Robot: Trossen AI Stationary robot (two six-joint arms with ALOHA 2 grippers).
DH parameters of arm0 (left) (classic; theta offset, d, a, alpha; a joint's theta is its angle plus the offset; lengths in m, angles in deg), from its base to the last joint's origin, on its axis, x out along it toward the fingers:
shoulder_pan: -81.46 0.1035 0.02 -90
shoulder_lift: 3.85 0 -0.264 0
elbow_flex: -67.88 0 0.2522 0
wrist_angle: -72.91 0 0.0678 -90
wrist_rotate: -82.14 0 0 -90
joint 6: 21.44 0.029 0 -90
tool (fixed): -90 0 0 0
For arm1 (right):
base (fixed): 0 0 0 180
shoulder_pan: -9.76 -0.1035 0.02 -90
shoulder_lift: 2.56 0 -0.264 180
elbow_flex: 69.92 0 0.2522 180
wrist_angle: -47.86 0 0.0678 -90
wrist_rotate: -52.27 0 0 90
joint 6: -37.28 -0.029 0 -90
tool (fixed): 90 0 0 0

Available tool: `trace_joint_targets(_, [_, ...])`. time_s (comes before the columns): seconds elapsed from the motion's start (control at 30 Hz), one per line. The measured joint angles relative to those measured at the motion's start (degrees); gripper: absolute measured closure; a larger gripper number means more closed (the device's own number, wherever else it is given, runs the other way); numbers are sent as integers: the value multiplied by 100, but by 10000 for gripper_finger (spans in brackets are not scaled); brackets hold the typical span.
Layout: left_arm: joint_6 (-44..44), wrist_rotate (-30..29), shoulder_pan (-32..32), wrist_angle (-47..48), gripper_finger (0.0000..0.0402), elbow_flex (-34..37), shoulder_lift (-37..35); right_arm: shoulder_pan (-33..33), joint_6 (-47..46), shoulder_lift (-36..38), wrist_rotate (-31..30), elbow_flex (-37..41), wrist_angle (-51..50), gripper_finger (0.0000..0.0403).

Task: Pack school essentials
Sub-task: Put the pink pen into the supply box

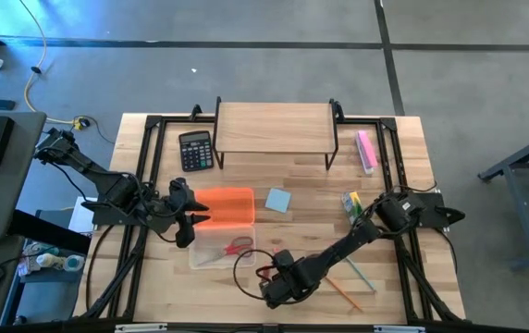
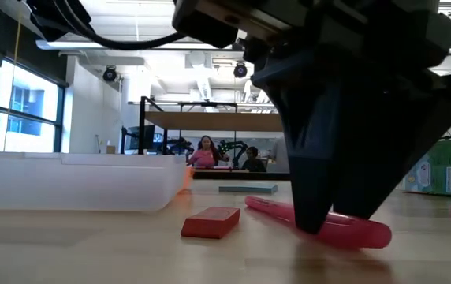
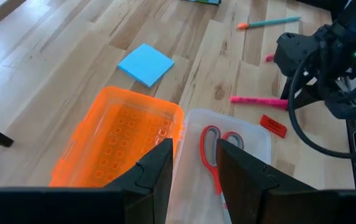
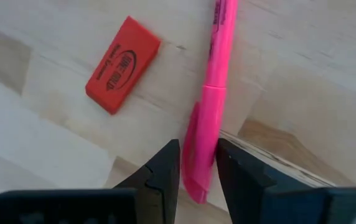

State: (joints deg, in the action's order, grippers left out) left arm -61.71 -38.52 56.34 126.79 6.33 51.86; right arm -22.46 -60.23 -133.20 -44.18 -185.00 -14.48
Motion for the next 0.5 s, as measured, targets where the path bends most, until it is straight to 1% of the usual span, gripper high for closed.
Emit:
trace_joint_targets(0.2, [169,4,0,22,291,0,2,77,-4,-25,117,-8,-38,305])
trace_joint_targets(0.27, [268,8,2,26,291,0,2,112,-7,-23,209,-7,-50,312])
trace_joint_targets(0.37, [396,90,2,109,291,0,2,145,-14,-24,333,-3,-64,333])
trace_joint_targets(0.5, [268,224,2,325,291,0,2,146,-90,-28,356,1,-74,366])
